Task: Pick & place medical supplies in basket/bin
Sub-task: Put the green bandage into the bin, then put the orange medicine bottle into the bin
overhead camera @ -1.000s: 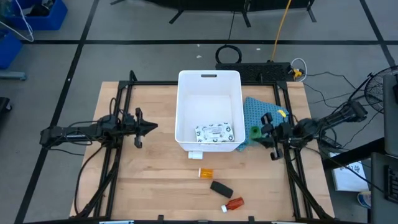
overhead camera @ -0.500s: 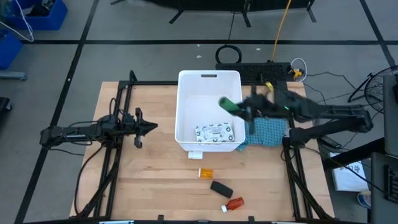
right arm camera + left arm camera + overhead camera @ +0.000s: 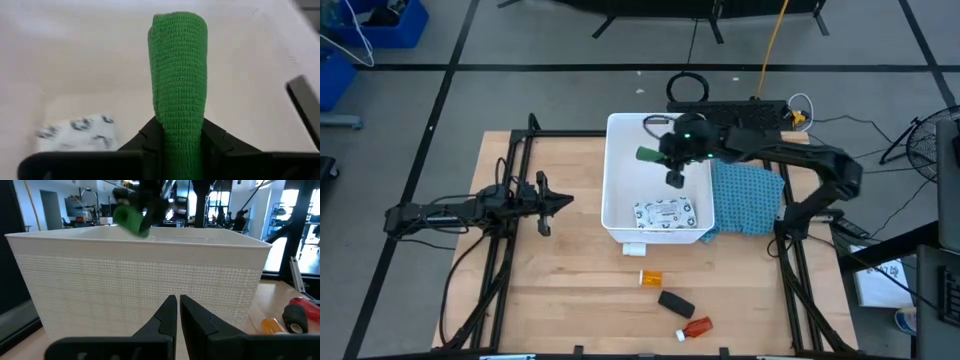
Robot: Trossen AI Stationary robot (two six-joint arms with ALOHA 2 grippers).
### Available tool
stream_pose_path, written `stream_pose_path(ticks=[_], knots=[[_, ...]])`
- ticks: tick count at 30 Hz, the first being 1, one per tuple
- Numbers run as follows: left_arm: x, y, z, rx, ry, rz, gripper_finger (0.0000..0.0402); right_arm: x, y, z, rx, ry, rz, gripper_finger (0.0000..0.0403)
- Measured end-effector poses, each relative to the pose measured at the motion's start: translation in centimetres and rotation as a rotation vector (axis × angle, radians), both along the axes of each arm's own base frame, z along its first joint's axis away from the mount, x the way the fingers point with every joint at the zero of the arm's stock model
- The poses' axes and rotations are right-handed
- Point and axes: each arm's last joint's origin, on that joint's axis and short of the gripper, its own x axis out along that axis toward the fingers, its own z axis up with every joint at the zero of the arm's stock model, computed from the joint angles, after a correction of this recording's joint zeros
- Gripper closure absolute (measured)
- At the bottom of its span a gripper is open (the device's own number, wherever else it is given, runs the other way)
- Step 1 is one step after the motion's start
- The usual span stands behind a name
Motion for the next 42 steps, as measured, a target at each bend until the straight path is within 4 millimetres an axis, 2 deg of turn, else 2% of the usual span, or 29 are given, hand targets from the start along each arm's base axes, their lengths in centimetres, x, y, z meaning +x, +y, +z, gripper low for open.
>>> stream_pose_path(ticks=[10, 16, 19, 25, 28, 33, 37, 42], knots=[[0.0, 0.0, 0.0, 0.012, 0.002, 0.001, 0.0376, 3.5, -2.1, -6.6, -0.086, 0.17, 0.118, 0.0341], [0.0, 0.0, 0.0, 0.012, 0.003, 0.001, 0.0376, 4.1, -3.0, -10.2, -0.002, 0.271, 0.078, 0.034], [0.0, 0.0, 0.0, 0.012, 0.003, 0.001, 0.0376, 4.1, -3.3, -11.5, 0.034, 0.318, 0.06, 0.0338], [0.0, 0.0, 0.0, 0.011, 0.002, 0.001, 0.0376, 4.0, -3.4, -11.8, 0.048, 0.339, 0.051, 0.0336], [0.0, 0.0, 0.0, 0.01, 0.002, 0.001, 0.0376, 3.9, -3.4, -11.5, 0.045, 0.333, 0.05, 0.0322], [0.0, 0.0, 0.0, 0.009, 0.002, 0.0, 0.0376, 3.7, -3.3, -11.0, 0.032, 0.325, 0.034, 0.0266], [0.0, 0.0, 0.0, 0.009, 0.002, 0.0, 0.0376, 3.6, -3.6, -11.0, -0.013, 0.35, -0.05, 0.0218], [0.0, 0.0, 0.0, 0.011, 0.003, 0.0, 0.0376, 3.6, -3.6, -11.0, -0.02, 0.355, -0.076, 0.0178]])
